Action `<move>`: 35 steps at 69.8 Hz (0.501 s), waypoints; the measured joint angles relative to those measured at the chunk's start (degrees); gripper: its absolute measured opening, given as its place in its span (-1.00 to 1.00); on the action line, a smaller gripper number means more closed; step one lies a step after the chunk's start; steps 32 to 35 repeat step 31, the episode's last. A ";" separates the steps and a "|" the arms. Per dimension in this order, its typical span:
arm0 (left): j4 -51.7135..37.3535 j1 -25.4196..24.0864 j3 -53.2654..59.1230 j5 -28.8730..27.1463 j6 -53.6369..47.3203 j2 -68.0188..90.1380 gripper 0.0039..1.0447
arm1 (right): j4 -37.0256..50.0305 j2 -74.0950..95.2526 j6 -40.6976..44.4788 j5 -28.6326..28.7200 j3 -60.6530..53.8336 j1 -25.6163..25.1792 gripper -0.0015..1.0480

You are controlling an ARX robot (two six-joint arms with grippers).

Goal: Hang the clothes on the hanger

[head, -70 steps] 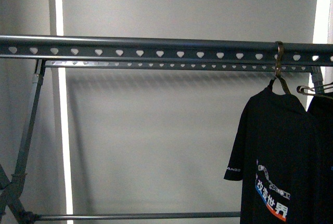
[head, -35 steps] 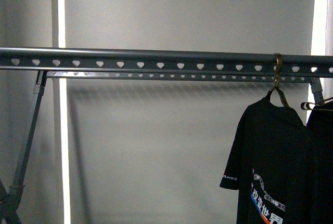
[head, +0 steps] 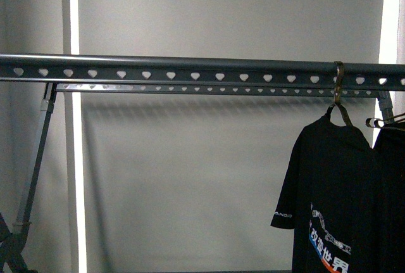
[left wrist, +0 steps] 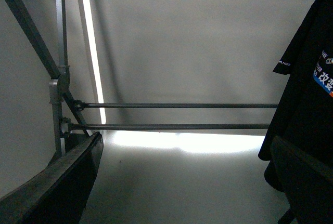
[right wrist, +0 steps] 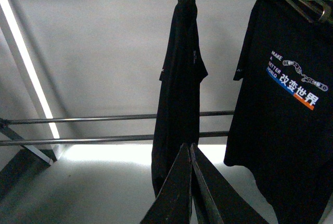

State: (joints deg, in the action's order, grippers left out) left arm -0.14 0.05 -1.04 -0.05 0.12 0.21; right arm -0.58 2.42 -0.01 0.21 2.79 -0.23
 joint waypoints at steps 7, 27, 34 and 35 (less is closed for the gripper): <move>0.00 0.00 0.00 -0.02 0.00 0.02 0.88 | 0.37 -2.08 0.00 -0.02 -2.29 0.00 -0.95; 0.00 0.00 0.00 0.00 0.00 0.00 0.88 | 0.37 -2.16 0.07 -0.02 -2.43 0.00 -0.18; 0.00 0.00 0.00 0.00 0.00 0.00 0.88 | 0.37 -2.16 0.07 -0.02 -2.43 0.00 0.02; 0.00 0.00 0.00 0.00 0.00 0.00 0.88 | 0.37 -2.16 0.07 -0.02 -2.43 0.00 0.02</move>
